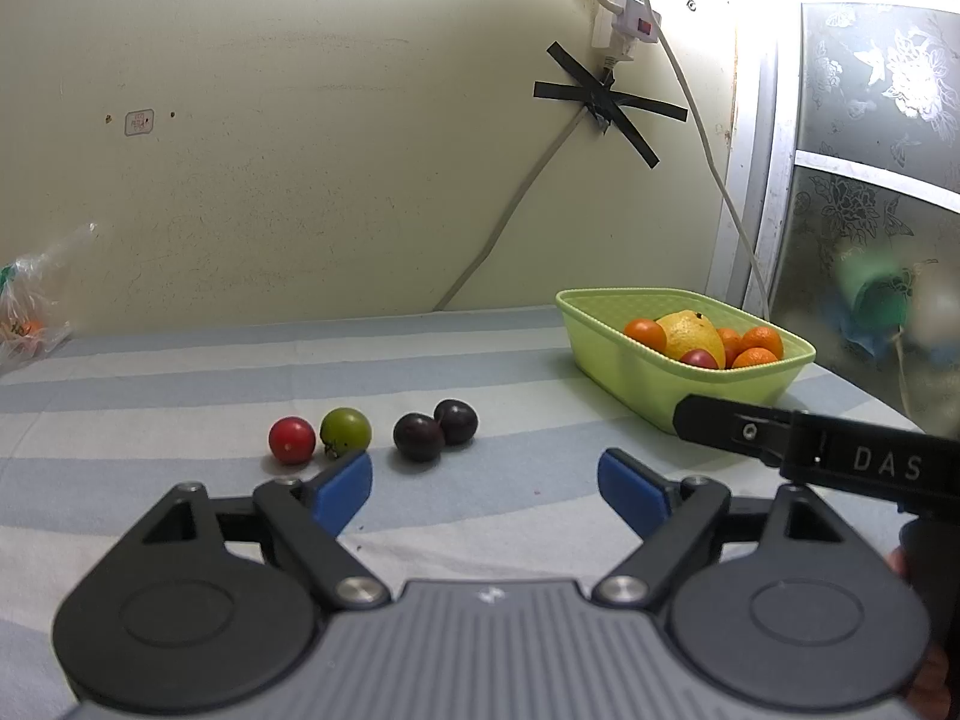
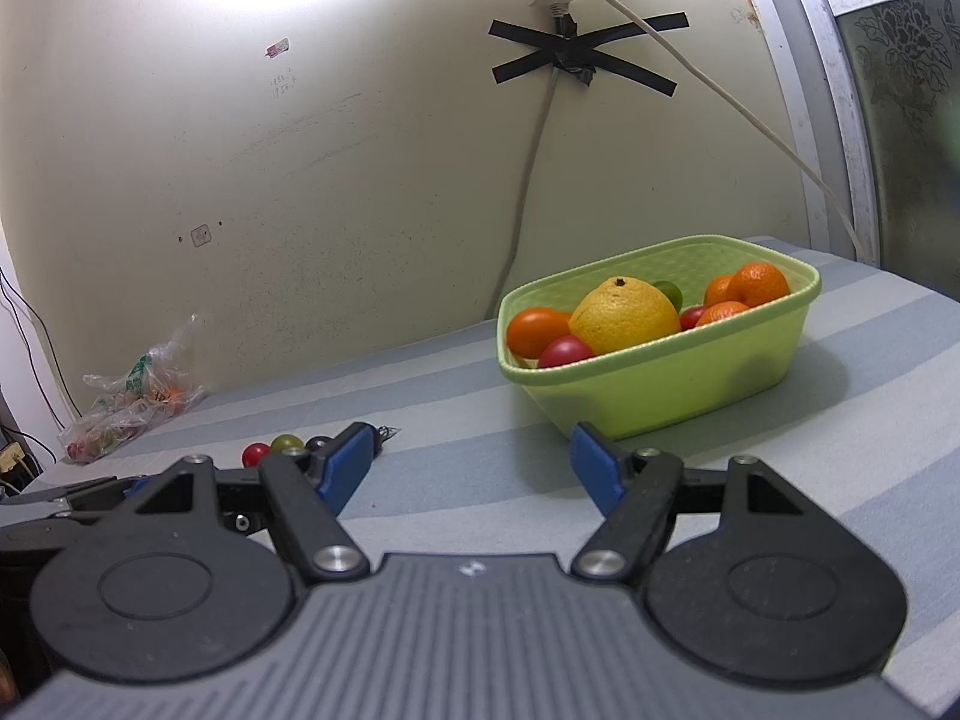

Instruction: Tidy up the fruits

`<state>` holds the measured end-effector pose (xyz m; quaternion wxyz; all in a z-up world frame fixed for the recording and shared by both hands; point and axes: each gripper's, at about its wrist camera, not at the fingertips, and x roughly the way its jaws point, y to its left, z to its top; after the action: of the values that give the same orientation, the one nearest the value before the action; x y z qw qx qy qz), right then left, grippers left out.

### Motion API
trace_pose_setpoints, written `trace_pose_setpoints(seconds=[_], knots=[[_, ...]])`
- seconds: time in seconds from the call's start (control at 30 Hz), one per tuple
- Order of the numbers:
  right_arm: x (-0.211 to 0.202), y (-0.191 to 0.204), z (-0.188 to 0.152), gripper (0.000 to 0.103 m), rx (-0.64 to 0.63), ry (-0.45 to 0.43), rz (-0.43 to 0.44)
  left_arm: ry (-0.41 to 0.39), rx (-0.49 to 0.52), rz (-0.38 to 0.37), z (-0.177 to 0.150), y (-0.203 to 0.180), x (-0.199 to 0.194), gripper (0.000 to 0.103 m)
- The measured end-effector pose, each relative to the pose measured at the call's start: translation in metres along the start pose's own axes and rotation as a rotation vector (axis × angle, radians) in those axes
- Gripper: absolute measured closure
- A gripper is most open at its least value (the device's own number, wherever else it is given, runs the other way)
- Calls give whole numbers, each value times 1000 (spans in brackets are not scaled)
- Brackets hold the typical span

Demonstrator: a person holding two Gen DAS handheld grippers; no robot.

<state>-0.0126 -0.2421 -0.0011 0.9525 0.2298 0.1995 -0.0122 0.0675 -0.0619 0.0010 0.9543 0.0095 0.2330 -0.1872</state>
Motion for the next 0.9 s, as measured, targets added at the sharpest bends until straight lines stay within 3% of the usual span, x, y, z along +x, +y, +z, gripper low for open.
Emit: trace_pose_setpoints(seconds=[0.9], knots=[[1,0,-1,28,1,-1,-4,1,1,-3,-2,-2,0,16]])
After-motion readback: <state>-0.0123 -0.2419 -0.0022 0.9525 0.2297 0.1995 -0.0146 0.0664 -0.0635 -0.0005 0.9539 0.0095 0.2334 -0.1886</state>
